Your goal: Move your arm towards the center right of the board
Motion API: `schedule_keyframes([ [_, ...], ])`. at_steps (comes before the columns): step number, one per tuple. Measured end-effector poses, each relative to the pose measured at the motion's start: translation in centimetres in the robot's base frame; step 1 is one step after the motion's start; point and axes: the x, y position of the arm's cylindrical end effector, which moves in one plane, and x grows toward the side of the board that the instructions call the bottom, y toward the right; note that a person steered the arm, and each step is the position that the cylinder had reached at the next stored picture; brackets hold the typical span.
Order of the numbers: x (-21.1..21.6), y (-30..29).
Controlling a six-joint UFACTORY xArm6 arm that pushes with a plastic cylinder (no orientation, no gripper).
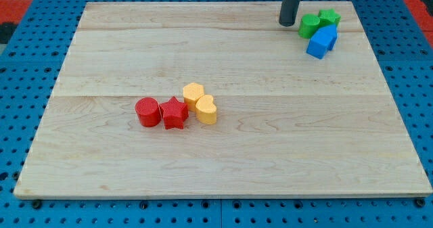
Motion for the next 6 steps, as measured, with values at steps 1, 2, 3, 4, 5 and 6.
schedule_keyframes([
  [1,0.0,0.0],
  [2,0.0,0.0],
  [3,0.0,-1.0],
  [4,4.5,-4.6],
  [5,12.8,-4.8],
  [6,17.4,1.7],
])
